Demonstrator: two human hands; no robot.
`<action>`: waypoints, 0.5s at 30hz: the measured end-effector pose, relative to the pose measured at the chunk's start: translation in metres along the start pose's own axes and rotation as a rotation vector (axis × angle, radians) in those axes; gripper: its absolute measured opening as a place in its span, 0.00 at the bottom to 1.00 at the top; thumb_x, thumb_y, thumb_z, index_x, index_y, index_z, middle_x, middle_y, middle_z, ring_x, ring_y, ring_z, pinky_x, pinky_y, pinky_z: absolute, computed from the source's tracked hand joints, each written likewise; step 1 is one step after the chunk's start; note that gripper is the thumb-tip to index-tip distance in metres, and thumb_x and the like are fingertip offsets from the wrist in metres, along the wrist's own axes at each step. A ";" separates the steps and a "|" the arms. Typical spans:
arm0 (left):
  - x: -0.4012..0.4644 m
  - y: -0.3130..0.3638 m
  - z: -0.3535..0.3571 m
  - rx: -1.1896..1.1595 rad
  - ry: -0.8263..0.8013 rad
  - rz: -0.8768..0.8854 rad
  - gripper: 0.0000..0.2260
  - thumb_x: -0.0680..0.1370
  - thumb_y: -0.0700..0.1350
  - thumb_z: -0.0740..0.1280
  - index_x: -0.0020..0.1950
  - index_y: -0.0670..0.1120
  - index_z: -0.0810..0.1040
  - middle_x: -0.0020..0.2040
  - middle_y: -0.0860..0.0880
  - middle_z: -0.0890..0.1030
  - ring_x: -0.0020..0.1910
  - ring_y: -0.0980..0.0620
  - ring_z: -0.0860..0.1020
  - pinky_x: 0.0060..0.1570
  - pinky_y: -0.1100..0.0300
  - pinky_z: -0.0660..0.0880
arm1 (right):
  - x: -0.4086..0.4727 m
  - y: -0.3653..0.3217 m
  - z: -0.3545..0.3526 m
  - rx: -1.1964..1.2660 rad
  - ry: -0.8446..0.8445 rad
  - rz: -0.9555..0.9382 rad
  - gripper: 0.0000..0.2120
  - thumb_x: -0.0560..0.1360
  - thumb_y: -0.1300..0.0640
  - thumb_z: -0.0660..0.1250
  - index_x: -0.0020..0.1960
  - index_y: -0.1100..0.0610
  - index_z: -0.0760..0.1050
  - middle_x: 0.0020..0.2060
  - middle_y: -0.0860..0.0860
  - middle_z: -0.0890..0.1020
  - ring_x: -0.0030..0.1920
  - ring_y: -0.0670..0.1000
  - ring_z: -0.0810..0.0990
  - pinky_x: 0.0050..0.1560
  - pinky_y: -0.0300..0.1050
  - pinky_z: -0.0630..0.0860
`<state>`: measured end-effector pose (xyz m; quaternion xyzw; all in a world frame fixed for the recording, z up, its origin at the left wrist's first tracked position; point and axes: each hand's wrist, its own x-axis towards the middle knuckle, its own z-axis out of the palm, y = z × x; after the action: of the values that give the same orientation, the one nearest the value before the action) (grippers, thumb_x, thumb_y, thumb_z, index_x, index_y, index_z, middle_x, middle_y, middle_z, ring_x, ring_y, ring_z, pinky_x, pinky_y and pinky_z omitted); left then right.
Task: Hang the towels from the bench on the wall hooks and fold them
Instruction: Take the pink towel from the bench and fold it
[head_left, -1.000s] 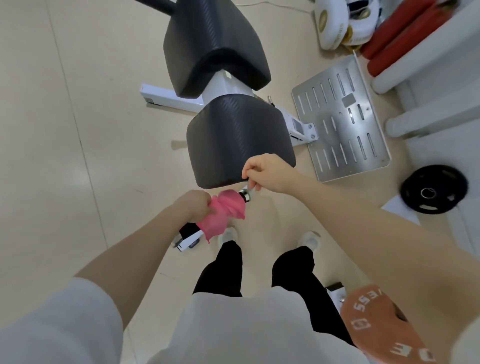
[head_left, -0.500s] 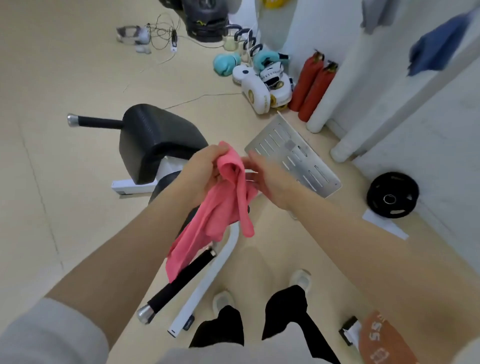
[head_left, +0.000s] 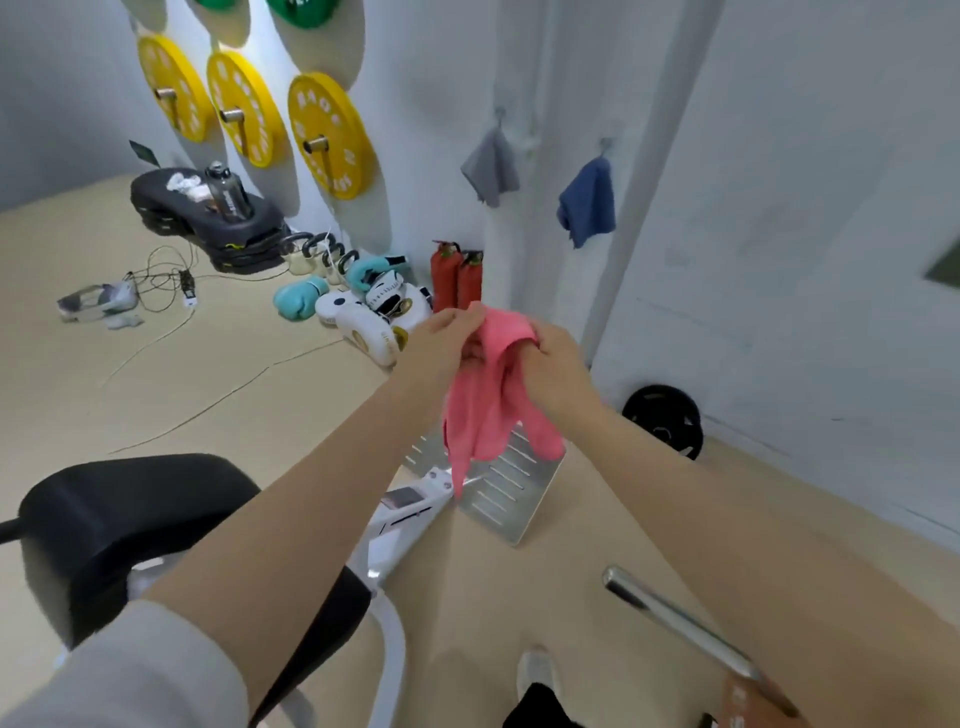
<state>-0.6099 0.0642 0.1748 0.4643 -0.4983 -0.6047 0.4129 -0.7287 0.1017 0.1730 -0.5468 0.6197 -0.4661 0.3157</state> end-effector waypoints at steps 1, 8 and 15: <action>0.012 0.000 0.014 0.057 0.018 0.014 0.10 0.77 0.49 0.63 0.52 0.44 0.77 0.48 0.45 0.80 0.49 0.46 0.78 0.54 0.53 0.76 | 0.008 0.002 -0.014 -0.039 0.043 0.016 0.14 0.79 0.62 0.52 0.57 0.59 0.75 0.48 0.49 0.76 0.48 0.48 0.74 0.51 0.41 0.72; 0.057 0.007 0.107 0.504 -0.130 0.290 0.13 0.73 0.35 0.66 0.55 0.46 0.76 0.56 0.46 0.72 0.46 0.55 0.71 0.42 0.73 0.67 | 0.070 0.018 -0.087 -0.134 0.189 -0.010 0.14 0.76 0.63 0.54 0.46 0.64 0.78 0.45 0.62 0.80 0.46 0.59 0.78 0.48 0.48 0.73; 0.094 0.009 0.170 0.722 -0.064 0.519 0.03 0.72 0.37 0.67 0.43 0.40 0.74 0.44 0.46 0.70 0.44 0.51 0.68 0.41 0.66 0.60 | 0.102 0.045 -0.141 -0.030 0.185 0.051 0.16 0.72 0.65 0.54 0.35 0.53 0.77 0.43 0.56 0.83 0.48 0.57 0.80 0.56 0.53 0.75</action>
<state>-0.7965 0.0100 0.1823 0.4190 -0.7901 -0.2824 0.3469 -0.8934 0.0337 0.1951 -0.4902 0.6668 -0.4972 0.2605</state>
